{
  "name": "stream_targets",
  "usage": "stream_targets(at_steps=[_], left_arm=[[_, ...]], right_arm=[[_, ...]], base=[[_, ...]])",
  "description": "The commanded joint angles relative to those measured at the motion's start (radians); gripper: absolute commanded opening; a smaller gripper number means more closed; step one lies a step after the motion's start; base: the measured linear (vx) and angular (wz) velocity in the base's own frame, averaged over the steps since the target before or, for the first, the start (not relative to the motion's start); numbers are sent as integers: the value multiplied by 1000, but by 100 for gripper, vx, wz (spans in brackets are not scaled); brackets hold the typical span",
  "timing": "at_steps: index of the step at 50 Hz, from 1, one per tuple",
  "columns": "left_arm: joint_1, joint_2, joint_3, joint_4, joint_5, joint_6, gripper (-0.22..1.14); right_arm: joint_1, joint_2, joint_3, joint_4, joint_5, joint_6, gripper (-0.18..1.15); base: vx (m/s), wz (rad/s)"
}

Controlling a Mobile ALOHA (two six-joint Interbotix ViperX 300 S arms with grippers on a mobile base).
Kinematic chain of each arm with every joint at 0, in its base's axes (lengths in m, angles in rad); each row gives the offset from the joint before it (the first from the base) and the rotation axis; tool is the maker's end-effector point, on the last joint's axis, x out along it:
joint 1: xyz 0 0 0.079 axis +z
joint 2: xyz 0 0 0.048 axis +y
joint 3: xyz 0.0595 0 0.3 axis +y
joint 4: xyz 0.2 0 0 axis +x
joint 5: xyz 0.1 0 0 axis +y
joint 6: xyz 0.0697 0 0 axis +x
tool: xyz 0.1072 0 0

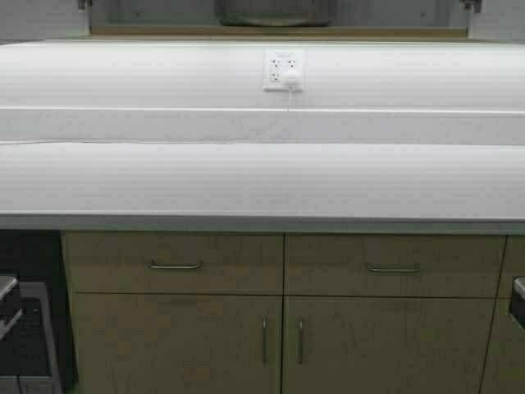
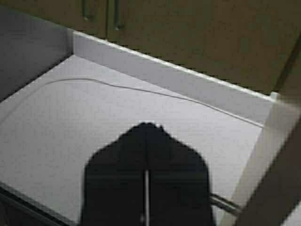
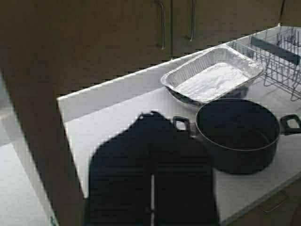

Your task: Open the cabinet, put the pot inside, then close it

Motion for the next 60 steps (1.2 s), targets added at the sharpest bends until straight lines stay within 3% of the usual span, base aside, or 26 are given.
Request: stream_targets(at_steps=[1, 19, 27, 43, 60], left_arm=[[-52, 12, -49, -8, -8, 2, 5], [-212, -48, 25, -6, -11, 9, 5], [-285, -133, 98, -2, -11, 12, 4], [-354, -379, 331, 26, -61, 15, 4], [-479, -379, 333, 49, -92, 15, 4]], right_arm=[[11, 18, -48, 41, -15, 2, 6], [143, -74, -20, 54, -18, -34, 6], [253, -156, 20, 49, -18, -35, 6], [555, -414, 360, 23, 0, -34, 6], [592, -558, 518, 34, 17, -29, 6]], base=[[0, 0], [0, 0], [0, 0], [1, 0], [2, 0]])
